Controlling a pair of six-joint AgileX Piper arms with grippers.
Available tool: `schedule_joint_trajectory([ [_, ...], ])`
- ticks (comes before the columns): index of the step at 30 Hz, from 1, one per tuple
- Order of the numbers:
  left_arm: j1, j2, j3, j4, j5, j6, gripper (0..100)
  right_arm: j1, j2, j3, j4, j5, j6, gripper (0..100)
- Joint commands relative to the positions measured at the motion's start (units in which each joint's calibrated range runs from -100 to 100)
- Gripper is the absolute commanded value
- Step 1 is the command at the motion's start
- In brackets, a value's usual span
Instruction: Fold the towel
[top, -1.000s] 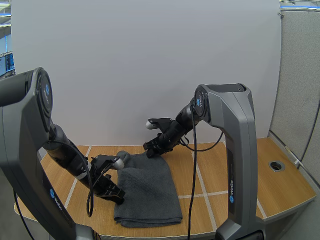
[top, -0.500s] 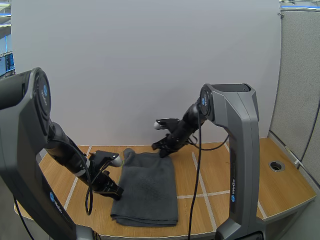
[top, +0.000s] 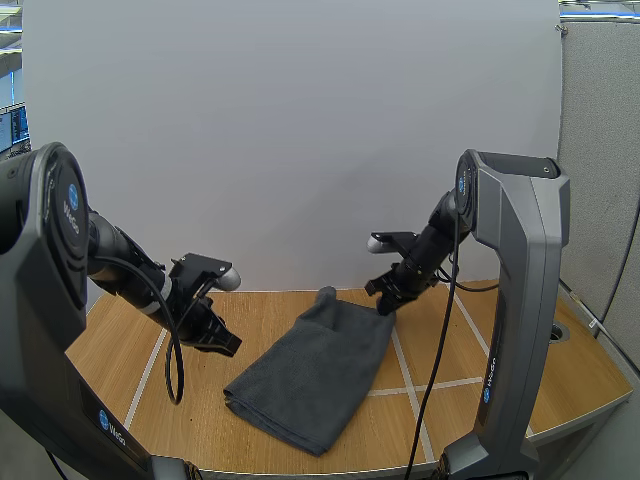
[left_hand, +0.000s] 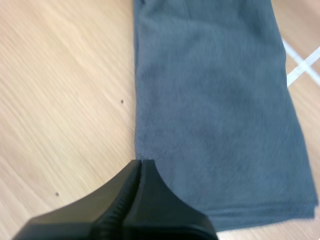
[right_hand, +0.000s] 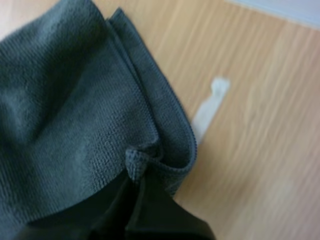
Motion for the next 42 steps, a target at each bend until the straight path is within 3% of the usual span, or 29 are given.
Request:
schedule_joint_trajectory([
  [1,0.32,-1.11,-5.22,-0.59,8.53,-2.0,0,-2.22,-6.36,9.59,-4.09,2.13,-2.17,0],
  [15,3.65,-1.11,-6.74,0.64,16.85,-0.83,0,-6.0,-25.18,33.58,-7.11,2.13,-7.01,0],
  [22,3.92,-1.11,-7.93,1.18,21.27,-0.79,0,-6.0,-30.52,44.08,-8.79,2.13,-8.45,0],
  [28,3.92,-1.11,-10.3,0.66,21.27,-0.79,0,-6.0,-33.65,45.32,-8.68,1.77,-8.45,0],
  [29,3.92,-1.11,-10.58,0.57,21.27,-0.79,0,-6.0,-34.29,45.31,-8.58,1.61,-8.45,4],
  [31,3.92,-1.11,-10.59,0.44,21.27,-0.79,2,-6.0,-36.18,45.31,-8.58,1.61,-8.45,39],
  [32,3.92,-1.11,-10.59,0.44,21.27,-0.79,5,-6.0,-37.07,45.31,-8.58,1.61,-8.45,63],
  [34,3.92,-1.11,-10.59,0.44,21.27,-0.79,15,-6.0,-38.92,45.31,-8.71,1.61,-8.45,99],
  [38,3.92,-1.11,-10.59,0.44,21.27,-0.79,33,-6.0,-43.05,45.21,-9.86,1.61,-8.45,100],
  [42,3.92,-1.11,-10.59,0.44,21.27,-0.79,41,-6.0,-47.97,43.79,-9.95,1.78,-8.45,100],
])
